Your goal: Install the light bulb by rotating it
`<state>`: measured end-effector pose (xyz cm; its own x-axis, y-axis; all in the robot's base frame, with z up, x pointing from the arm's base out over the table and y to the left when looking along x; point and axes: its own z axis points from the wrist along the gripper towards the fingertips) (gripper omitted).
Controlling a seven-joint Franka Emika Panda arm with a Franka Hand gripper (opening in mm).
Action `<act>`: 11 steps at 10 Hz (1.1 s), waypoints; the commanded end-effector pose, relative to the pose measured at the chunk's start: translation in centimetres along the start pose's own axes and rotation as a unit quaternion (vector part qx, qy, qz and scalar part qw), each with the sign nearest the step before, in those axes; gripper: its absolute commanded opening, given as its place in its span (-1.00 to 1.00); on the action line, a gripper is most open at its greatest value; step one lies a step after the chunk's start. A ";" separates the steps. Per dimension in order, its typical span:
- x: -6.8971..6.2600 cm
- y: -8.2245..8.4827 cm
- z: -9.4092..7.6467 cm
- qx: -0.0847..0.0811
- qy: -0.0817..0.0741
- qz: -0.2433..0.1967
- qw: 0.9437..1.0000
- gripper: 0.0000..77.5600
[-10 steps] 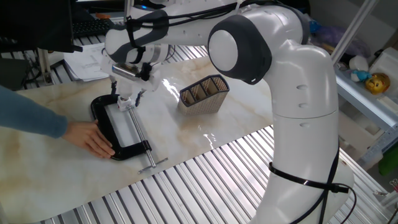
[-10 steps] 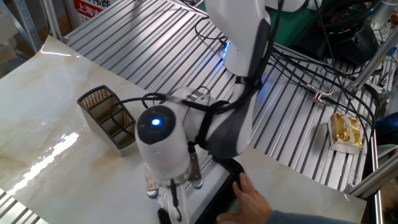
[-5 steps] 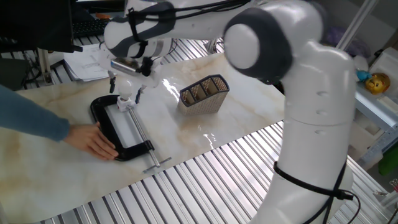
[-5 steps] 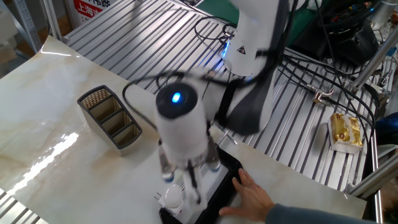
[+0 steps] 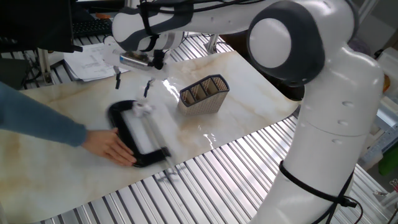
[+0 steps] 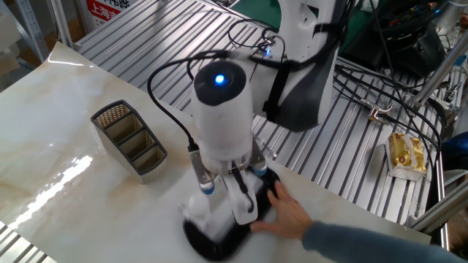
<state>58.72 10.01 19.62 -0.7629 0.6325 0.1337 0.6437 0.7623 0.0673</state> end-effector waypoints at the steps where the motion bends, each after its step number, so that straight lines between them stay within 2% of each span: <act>1: -0.4 -2.1 -2.5 0.073 -0.036 -0.173 0.982 1.00; 3: -0.4 -2.8 -3.1 0.074 -0.032 -0.177 0.981 1.00; 5: -0.8 -5.5 -4.8 0.075 -0.024 -0.202 0.976 1.00; 6: -1.2 -6.1 -5.1 0.075 -0.022 -0.212 0.974 1.00; 9: -3.2 -6.2 -4.5 0.075 -0.021 -0.220 0.972 1.00; 11: -4.1 -5.3 -3.6 0.071 -0.023 -0.220 0.973 1.00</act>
<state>57.27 2.86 23.01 -0.9627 0.2566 0.0862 0.2549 0.9665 -0.0301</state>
